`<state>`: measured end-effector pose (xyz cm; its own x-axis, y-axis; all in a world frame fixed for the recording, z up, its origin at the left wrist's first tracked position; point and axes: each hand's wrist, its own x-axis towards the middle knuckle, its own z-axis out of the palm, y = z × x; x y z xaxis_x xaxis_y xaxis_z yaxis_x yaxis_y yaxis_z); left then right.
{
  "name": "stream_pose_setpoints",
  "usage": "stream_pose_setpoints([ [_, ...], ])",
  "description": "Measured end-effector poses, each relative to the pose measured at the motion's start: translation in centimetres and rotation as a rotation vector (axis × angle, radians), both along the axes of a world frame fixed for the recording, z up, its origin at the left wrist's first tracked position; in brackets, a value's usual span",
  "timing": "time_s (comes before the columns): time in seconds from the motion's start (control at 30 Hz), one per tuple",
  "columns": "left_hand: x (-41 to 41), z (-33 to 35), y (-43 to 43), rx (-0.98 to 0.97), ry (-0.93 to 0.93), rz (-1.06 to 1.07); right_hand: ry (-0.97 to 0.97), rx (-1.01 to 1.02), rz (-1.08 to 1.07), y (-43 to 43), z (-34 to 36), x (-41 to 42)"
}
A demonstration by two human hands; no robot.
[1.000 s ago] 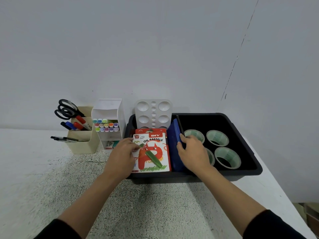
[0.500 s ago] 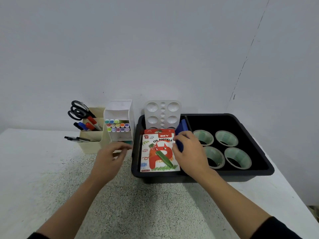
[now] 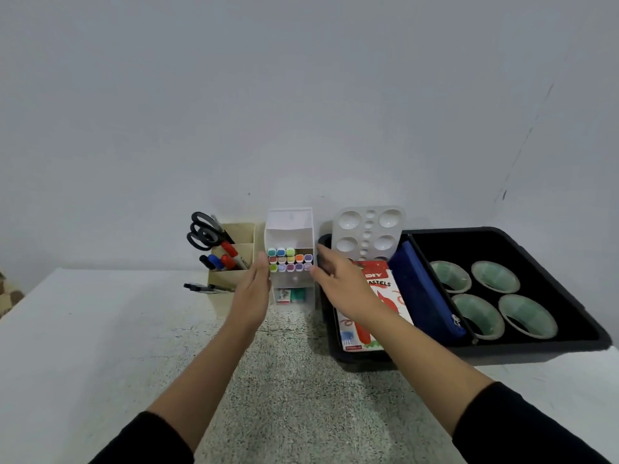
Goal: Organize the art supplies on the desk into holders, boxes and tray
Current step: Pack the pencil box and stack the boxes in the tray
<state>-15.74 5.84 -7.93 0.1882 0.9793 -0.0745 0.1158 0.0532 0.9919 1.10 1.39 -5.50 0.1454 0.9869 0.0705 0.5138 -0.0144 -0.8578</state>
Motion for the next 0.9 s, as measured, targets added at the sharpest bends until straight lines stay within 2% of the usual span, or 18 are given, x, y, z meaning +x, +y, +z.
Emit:
stream_pose_setpoints([
  [0.27,-0.4,0.1,0.6,0.027,0.024,-0.13,-0.083,-0.002,-0.021,0.8,-0.2,-0.6],
  [0.4,-0.9,0.2,0.8,0.083,0.006,-0.166,-0.054,0.027,-0.056,0.8,-0.5,-0.9],
  [0.5,-2.4,-0.5,0.8,0.177,0.096,-0.067,-0.003,0.048,-0.142,0.3,-0.8,-0.9],
  [0.63,-5.4,-3.2,-0.6,0.139,0.206,0.068,-0.064,0.09,-0.197,-0.7,-1.5,-0.5],
  [0.8,-8.2,-6.0,-0.2,-0.121,0.043,0.338,-0.191,0.096,-0.155,-2.0,-2.5,-0.6],
  [0.9,-8.8,-6.7,1.6,-0.138,0.04,0.389,-0.269,0.052,-0.143,-2.1,-3.0,-0.8],
])
